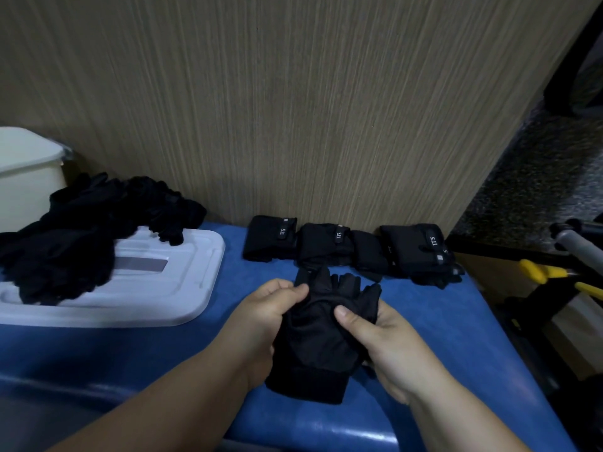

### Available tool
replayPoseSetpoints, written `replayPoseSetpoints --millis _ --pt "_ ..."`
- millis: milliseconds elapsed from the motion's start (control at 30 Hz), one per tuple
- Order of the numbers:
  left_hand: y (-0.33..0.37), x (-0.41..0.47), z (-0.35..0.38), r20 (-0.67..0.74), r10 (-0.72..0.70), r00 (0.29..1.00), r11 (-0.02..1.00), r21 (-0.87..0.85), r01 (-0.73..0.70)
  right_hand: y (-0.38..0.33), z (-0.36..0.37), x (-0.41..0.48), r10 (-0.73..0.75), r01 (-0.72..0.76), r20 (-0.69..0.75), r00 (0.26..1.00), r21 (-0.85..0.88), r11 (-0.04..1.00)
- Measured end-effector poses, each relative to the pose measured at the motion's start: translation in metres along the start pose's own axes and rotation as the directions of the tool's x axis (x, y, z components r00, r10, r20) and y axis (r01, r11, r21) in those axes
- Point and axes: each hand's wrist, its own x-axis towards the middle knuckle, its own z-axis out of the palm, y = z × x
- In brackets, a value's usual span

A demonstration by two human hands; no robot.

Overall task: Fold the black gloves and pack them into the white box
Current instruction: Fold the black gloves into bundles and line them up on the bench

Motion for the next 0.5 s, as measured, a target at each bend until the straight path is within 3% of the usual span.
replayPoseSetpoints --millis 233,500 --pt "0.0 0.0 0.004 -0.05 0.085 0.995 0.994 -0.065 -0.088 0.007 -0.002 0.0 -0.044 0.047 0.094 0.995 -0.036 0.998" --pt "0.006 0.011 -0.005 -0.118 0.051 0.992 0.998 -0.028 -0.055 0.004 -0.013 0.003 0.052 -0.042 0.133 0.99 -0.074 0.996"
